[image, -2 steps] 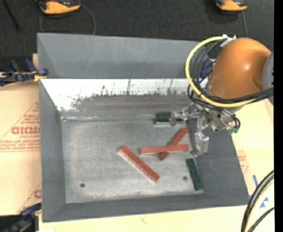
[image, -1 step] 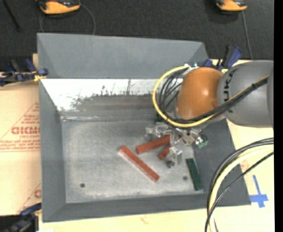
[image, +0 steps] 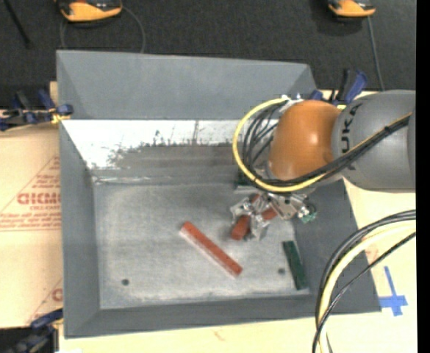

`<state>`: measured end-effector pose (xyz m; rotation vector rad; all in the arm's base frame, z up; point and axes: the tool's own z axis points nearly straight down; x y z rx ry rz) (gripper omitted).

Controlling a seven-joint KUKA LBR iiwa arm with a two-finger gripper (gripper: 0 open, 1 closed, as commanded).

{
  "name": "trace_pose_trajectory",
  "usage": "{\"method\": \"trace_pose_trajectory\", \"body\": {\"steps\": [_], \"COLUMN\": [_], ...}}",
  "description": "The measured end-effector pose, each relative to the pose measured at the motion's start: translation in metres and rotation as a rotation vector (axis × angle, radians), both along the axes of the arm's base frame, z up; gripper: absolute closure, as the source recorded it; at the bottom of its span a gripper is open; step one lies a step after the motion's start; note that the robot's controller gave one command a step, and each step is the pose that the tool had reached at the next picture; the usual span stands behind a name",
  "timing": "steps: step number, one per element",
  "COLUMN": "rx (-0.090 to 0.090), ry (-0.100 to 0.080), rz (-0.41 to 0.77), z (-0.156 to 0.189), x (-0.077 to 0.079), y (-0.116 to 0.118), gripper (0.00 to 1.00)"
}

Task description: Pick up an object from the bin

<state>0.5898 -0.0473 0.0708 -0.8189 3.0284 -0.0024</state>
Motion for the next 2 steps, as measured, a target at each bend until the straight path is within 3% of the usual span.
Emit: {"method": "trace_pose_trajectory", "body": {"steps": [2], "rx": [0.0], "ry": [0.0], "rz": [0.0], "z": [0.0], "x": [0.0], "y": [0.0], "gripper": [1.0]}}
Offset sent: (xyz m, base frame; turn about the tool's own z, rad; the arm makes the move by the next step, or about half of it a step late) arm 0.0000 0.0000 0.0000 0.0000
